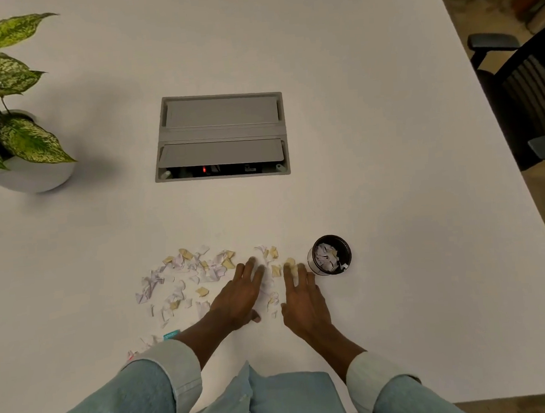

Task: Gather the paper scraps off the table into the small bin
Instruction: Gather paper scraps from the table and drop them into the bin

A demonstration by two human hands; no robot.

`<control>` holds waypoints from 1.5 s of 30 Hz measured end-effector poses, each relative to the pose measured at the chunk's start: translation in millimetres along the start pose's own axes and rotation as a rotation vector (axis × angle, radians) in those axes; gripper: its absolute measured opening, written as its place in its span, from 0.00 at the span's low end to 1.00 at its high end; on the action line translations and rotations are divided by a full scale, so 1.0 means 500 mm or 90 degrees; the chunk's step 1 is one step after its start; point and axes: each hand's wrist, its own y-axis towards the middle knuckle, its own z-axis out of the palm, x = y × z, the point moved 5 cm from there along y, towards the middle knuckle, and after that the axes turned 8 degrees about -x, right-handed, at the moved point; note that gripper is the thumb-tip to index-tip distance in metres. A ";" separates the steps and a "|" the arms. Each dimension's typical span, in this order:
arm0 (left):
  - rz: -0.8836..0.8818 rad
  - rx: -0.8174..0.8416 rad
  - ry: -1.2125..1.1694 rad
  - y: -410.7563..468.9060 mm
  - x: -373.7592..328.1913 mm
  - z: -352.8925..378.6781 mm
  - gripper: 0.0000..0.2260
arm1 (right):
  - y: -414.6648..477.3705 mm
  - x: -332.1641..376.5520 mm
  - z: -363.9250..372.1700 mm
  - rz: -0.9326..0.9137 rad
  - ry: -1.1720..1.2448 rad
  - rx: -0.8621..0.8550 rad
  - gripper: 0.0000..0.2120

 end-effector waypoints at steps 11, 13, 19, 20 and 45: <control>-0.125 -0.038 -0.099 -0.012 -0.033 0.037 0.34 | 0.077 0.056 -0.036 -0.122 -0.070 0.045 0.33; -0.133 -0.050 -0.122 -0.014 -0.033 0.035 0.25 | 0.080 0.056 -0.044 -0.142 -0.076 0.033 0.25; -0.113 -0.071 -0.149 -0.025 -0.025 0.034 0.09 | 0.070 0.037 -0.037 -0.169 -0.061 0.010 0.12; -0.115 -0.067 -0.150 -0.025 -0.021 0.034 0.08 | 0.068 0.035 -0.037 -0.164 -0.045 0.003 0.12; -0.080 -0.279 -0.399 0.097 -0.191 -0.223 0.03 | -0.045 -0.108 -0.292 0.154 0.301 -0.433 0.07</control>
